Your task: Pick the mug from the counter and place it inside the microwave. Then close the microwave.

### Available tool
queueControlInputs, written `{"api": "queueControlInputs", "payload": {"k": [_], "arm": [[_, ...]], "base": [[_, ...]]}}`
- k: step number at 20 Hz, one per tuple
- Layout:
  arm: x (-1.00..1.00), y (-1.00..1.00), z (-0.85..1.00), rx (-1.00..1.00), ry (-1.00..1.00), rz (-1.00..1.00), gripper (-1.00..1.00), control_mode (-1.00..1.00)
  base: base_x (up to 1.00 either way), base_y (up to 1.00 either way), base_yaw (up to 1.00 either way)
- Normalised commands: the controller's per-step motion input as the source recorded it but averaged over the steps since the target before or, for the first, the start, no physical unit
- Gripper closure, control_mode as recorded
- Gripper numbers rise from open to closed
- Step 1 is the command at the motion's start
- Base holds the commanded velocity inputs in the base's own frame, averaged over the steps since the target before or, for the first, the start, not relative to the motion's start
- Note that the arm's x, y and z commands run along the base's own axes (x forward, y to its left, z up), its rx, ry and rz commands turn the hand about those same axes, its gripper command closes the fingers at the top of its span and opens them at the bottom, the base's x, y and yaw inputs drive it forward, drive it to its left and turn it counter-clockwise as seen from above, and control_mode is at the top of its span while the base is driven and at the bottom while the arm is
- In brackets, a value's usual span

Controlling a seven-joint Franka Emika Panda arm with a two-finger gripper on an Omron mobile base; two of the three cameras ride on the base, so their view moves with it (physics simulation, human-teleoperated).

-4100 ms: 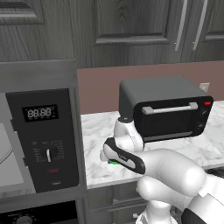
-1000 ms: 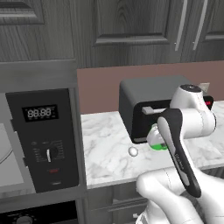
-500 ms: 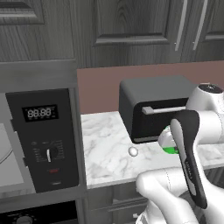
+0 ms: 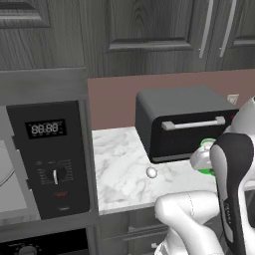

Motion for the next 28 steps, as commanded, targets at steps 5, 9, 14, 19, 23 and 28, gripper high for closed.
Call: {"api": "queueControlInputs", "payload": {"k": [5,9,14,19,23,28], "arm": [[-0.09,0.02,0.09,0.00,-0.04,-0.01,1.00,-1.00],[0.00,0.00,0.00,0.00,0.00,0.00,1.00,-1.00],[0.00,0.00,0.00,0.00,0.00,0.00,1.00,-1.00],[0.00,0.00,0.00,0.00,0.00,0.00,1.00,-1.00],[0.00,0.00,0.00,0.00,0.00,0.00,1.00,1.00],[0.00,0.00,0.00,0.00,0.00,0.00,1.00,1.00]], "base": [[0.00,0.00,0.00],[0.00,0.00,0.00],[0.00,0.00,0.00],[0.00,0.00,0.00],[-0.47,0.07,0.00],[-0.88,0.24,0.00]]}}
